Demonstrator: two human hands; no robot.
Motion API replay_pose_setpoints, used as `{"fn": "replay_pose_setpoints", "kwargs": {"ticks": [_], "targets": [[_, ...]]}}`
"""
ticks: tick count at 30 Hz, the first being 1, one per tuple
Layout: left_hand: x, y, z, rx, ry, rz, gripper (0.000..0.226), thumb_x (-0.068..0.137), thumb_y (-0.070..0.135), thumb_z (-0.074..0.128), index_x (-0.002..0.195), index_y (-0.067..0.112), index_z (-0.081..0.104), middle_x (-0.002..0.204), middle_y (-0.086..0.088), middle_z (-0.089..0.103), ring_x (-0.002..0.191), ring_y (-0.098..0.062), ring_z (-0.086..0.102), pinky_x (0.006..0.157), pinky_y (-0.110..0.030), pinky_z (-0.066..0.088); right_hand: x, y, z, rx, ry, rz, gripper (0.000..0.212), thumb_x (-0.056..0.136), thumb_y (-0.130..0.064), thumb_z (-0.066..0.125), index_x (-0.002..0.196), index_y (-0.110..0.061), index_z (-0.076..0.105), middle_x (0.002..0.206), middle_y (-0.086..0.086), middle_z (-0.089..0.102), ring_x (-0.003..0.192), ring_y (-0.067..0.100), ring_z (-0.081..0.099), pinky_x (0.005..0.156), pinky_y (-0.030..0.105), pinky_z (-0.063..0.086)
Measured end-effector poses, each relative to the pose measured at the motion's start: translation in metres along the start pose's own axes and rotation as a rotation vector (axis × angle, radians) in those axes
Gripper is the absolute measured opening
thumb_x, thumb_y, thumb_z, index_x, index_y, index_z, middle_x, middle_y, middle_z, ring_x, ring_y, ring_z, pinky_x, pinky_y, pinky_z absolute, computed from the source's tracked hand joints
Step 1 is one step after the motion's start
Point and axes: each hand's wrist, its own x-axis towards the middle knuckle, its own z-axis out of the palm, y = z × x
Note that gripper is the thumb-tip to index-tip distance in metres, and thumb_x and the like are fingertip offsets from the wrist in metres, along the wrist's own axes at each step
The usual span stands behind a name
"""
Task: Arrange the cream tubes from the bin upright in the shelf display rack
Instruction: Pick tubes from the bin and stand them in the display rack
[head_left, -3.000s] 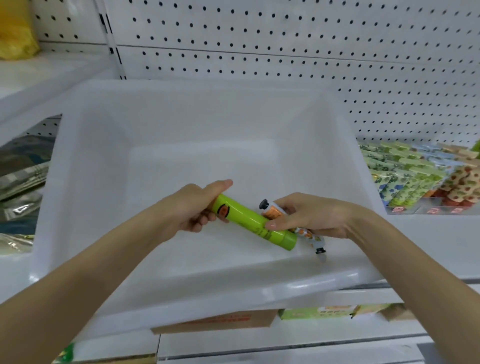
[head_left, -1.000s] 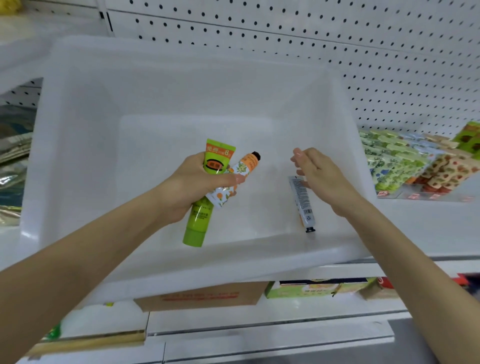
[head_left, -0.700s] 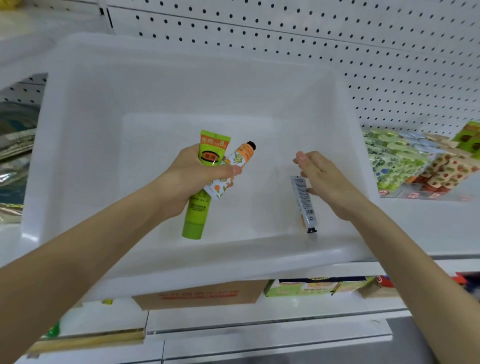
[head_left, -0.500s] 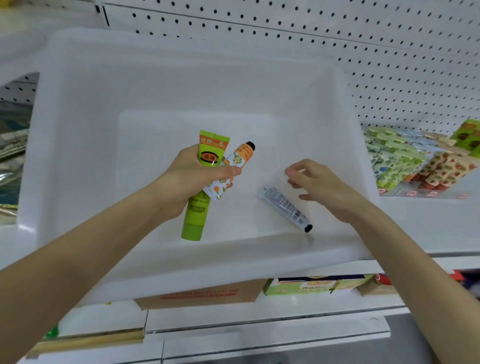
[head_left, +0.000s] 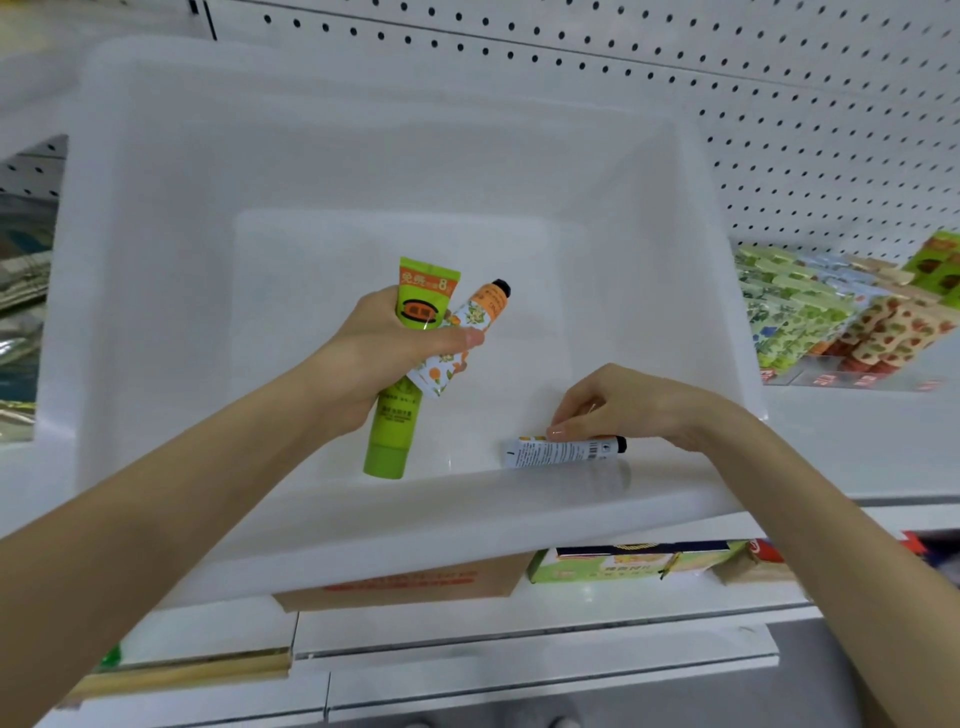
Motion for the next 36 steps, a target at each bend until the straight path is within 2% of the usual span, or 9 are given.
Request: {"fn": "replay_pose_setpoints", "kwargs": {"ticks": [4,7,10,15,19,22,25,28,36], "targets": [[0.001,-0.001,-0.001,0.007,-0.012,0.000,0.034,0.076,0.014,0.076,0.106,0.006,0.062,0.084,-0.006,0.071,0.067,-0.014,0.069,0.058,-0.023,0.055,0.002,0.000,0.000,-0.044,-0.052,-0.013,0.016,0.080,-0.028,0.073,0.086,-0.014,0.076,0.097,0.017,0.069,0.078,0.013,0.055,0.071,0.031,0.041],[0.004,0.000,-0.003,0.021,-0.014,0.001,0.034,0.076,0.014,0.076,0.106,0.006,0.062,0.085,-0.008,0.071,0.072,-0.017,0.069,0.059,-0.023,0.056,0.003,0.001,-0.002,-0.069,-0.090,-0.028,0.015,0.077,-0.029,0.076,0.084,-0.016,0.074,0.093,0.012,0.069,0.080,0.014,0.055,0.071,0.031,0.040],[0.008,0.004,-0.005,0.044,-0.024,0.004,0.034,0.076,0.015,0.076,0.106,0.005,0.063,0.083,-0.008,0.071,0.065,-0.013,0.068,0.055,-0.021,0.055,0.004,-0.001,-0.006,-0.084,-0.146,-0.051,0.016,0.078,-0.028,0.076,0.086,-0.016,0.072,0.098,0.013,0.068,0.080,0.014,0.056,0.070,0.032,0.042],[0.017,0.011,-0.011,0.074,-0.027,0.010,0.035,0.077,0.015,0.076,0.107,0.005,0.062,0.082,-0.008,0.070,0.061,-0.011,0.067,0.052,-0.020,0.052,0.008,-0.010,-0.013,-0.164,-0.235,-0.017,0.015,0.081,-0.034,0.072,0.088,-0.021,0.069,0.082,-0.006,0.063,0.072,0.007,0.053,0.062,0.016,0.039],[0.026,0.016,-0.017,0.081,-0.022,0.023,0.036,0.077,0.014,0.076,0.108,0.004,0.062,0.083,-0.008,0.069,0.060,-0.011,0.067,0.053,-0.020,0.053,0.013,-0.015,-0.018,-0.170,-0.260,0.018,0.029,0.083,-0.037,0.069,0.097,-0.012,0.073,0.075,-0.011,0.057,0.069,0.006,0.047,0.064,0.016,0.037],[0.033,0.020,-0.020,0.090,-0.027,0.038,0.036,0.077,0.014,0.076,0.108,0.002,0.061,0.082,-0.009,0.069,0.061,-0.011,0.066,0.054,-0.021,0.053,0.017,-0.019,-0.024,-0.088,-0.291,0.045,0.030,0.084,-0.032,0.069,0.099,-0.006,0.069,0.075,-0.002,0.053,0.066,0.011,0.046,0.059,0.019,0.039],[0.042,0.025,-0.025,0.105,-0.023,0.049,0.035,0.076,0.014,0.077,0.106,0.004,0.062,0.081,-0.009,0.069,0.061,-0.011,0.067,0.056,-0.022,0.054,0.025,-0.021,-0.030,0.078,-0.219,0.068,0.024,0.083,-0.022,0.071,0.100,-0.010,0.059,0.093,0.008,0.059,0.080,0.019,0.058,0.069,0.026,0.051],[0.052,0.030,-0.032,0.118,-0.004,0.056,0.034,0.075,0.014,0.077,0.104,0.005,0.062,0.082,-0.009,0.070,0.060,-0.011,0.067,0.055,-0.022,0.055,0.032,-0.025,-0.036,0.190,-0.133,0.062,0.028,0.083,-0.019,0.071,0.103,-0.006,0.057,0.103,0.017,0.066,0.093,0.030,0.067,0.077,0.034,0.055],[0.077,0.040,-0.047,0.084,0.017,0.065,0.028,0.075,0.014,0.077,0.099,0.008,0.063,0.083,-0.009,0.070,0.062,-0.013,0.068,0.054,-0.021,0.055,0.049,-0.033,-0.050,0.374,0.135,0.032,0.029,0.081,-0.022,0.074,0.103,-0.009,0.063,0.096,0.012,0.071,0.083,0.024,0.070,0.076,0.032,0.057]]}}
